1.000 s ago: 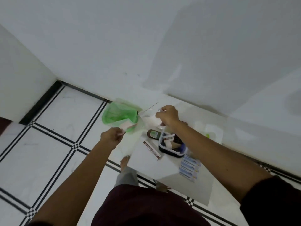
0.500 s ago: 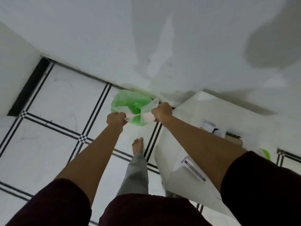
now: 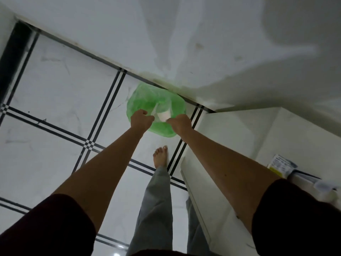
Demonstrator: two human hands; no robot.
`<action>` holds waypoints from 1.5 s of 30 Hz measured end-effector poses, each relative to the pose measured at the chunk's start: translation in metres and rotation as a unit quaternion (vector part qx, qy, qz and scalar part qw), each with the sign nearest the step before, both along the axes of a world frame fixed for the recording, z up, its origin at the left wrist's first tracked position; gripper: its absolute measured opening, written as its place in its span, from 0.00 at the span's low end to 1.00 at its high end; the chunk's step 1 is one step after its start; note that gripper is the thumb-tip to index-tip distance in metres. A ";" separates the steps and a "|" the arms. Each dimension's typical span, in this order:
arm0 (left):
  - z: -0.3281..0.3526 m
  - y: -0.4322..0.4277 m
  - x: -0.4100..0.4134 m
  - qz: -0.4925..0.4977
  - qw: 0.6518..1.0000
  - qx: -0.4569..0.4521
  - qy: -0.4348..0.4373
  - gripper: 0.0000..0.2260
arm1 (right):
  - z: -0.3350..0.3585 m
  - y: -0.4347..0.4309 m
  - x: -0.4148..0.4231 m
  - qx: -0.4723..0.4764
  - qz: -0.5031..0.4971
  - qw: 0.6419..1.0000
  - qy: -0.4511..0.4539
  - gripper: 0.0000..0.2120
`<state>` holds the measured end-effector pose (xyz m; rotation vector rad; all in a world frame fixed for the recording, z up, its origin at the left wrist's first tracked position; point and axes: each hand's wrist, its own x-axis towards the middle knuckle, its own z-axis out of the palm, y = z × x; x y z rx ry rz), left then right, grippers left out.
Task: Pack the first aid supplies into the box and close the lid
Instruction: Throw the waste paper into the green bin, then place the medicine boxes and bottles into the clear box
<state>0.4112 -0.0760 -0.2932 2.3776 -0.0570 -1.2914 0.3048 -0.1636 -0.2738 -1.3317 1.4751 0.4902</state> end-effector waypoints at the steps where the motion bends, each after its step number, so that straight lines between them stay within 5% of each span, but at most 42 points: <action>1: -0.003 0.003 -0.002 -0.022 1.000 0.006 -0.004 0.21 | -0.002 0.001 -0.004 -0.007 0.025 1.000 0.004 0.18; 7: 0.019 0.030 -0.025 -0.147 0.989 0.020 -0.027 0.18 | 0.026 0.013 -0.037 -0.055 0.175 0.983 0.013 0.17; 14: 0.096 0.030 -0.065 -0.235 0.962 -0.073 -0.118 0.16 | 0.102 0.039 -0.071 -0.102 0.230 0.966 -0.054 0.18; 26: 0.240 0.007 -0.276 -0.324 0.902 -0.236 -0.160 0.10 | 0.225 0.046 -0.292 -0.304 0.091 0.932 -0.175 0.17; 34: 0.265 0.007 -0.406 -0.386 0.866 -0.260 -0.184 0.10 | 0.248 0.044 -0.435 -0.349 0.005 0.921 -0.170 0.12; 45: 0.254 0.006 -0.420 -0.426 0.857 -0.205 -0.207 0.08 | 0.238 0.038 -0.507 -0.333 -0.057 0.936 -0.097 0.11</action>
